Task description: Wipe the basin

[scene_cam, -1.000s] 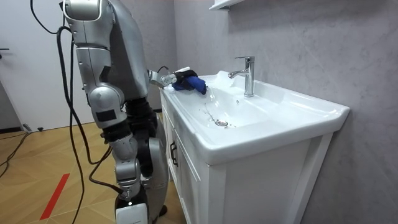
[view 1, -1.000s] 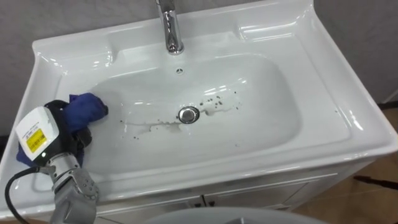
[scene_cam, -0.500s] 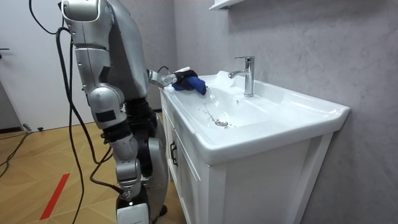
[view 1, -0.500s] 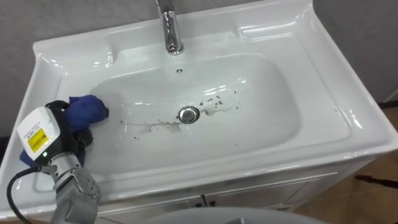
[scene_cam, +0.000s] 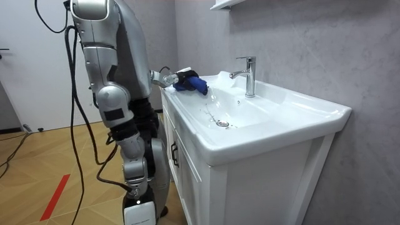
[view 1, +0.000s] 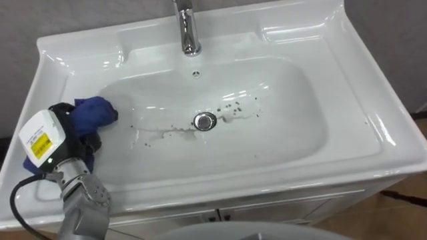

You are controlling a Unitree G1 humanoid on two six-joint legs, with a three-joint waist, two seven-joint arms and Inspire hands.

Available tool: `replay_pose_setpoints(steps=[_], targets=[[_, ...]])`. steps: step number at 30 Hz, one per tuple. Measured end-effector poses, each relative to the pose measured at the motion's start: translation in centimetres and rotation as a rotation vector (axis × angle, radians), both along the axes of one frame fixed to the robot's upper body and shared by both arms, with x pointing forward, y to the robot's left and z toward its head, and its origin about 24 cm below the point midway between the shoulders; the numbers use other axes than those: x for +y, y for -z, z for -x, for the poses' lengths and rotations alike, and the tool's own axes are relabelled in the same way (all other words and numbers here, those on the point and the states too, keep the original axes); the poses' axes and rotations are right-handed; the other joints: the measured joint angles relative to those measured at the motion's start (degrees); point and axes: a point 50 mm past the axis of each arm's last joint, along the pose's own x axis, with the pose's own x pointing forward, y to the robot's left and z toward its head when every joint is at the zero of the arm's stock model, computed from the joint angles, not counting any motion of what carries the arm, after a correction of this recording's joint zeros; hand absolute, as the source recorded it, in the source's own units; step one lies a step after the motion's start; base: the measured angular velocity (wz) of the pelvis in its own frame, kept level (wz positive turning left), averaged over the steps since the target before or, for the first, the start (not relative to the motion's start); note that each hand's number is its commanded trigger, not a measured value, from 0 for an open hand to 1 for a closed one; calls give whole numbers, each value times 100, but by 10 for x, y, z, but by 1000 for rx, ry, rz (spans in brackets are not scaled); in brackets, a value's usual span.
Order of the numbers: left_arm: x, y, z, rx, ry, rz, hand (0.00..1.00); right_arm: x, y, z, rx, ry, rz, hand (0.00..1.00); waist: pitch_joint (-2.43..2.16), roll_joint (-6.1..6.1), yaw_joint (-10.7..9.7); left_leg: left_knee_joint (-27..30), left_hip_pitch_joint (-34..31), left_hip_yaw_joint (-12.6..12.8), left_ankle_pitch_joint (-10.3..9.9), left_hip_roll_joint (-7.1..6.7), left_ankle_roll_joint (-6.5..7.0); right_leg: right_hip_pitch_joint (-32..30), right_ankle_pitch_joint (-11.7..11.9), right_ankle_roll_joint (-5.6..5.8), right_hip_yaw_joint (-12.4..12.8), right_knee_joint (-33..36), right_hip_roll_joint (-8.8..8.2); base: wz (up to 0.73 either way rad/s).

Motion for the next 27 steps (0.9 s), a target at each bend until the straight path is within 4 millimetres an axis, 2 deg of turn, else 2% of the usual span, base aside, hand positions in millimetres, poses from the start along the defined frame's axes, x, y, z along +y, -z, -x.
replay_pose_setpoints(steps=[3, 5, 6, 8, 10, 14, 19, 22, 27], targets=[[-1, -5, -3, -22, -1, 22, 100, 2, 1, -1, -13, 10, -2, 0, 30, -4, -12, 12, -42, -11, 0, -2, 0, -26, 1, 1, -52, 0, -3, 5], [-5, -10, -6, -54, 7, 39, 100, 2, 1, -3, -24, 8, 13, 0, 84, 17, -30, 26, -87, -24, -1, -2, 0, -49, 1, 0, -71, -8, -4, 5], [-6, -12, -7, -64, 8, 44, 100, 2, 1, -4, -27, 8, 16, 0, 92, 22, -43, 37, -102, -31, -2, -2, 0, -57, 1, 0, -82, -8, -4, 7], [-12, -21, -13, -119, 28, 60, 100, 1, 1, -5, -28, 7, 28, 0, 82, 49, -68, 79, -205, -77, -3, -3, -1, -131, 2, -2, -125, -6, -6, 9], [-19, -28, -17, -154, 60, 65, 100, 1, 1, -5, -25, 12, 33, 0, 99, 54, -81, 80, -208, -90, -2, -3, -1, -129, 3, -2, -139, -7, -4, 4], [-33, -34, -22, -195, 125, 86, 100, 2, 1, -9, -50, -13, 33, 0, 99, 54, -133, 80, -205, -88, -2, -3, -1, -124, 3, -2, -137, -6, -3, 0], [-40, -44, -26, -244, 163, 92, 100, 3, 2, -11, -63, -23, 30, 0, 110, 22, -172, 79, -197, -83, -2, -3, -1, -122, 3, -3, -128, -3, -2, 0], [-42, -44, -27, -247, 174, 96, 100, 3, 2, -10, -59, -24, 27, 0, 118, 7, -173, 80, -193, -78, -2, -3, -1, -123, 4, -4, -118, 0, -2, 0], [-47, -42, -28, -232, 199, 112, 100, 3, 2, -8, -51, -23, 20, 0, 101, -14, -167, 94, -188, -66, -2, -1, -1, -122, 8, -7, -106, 15, -2, 0]])
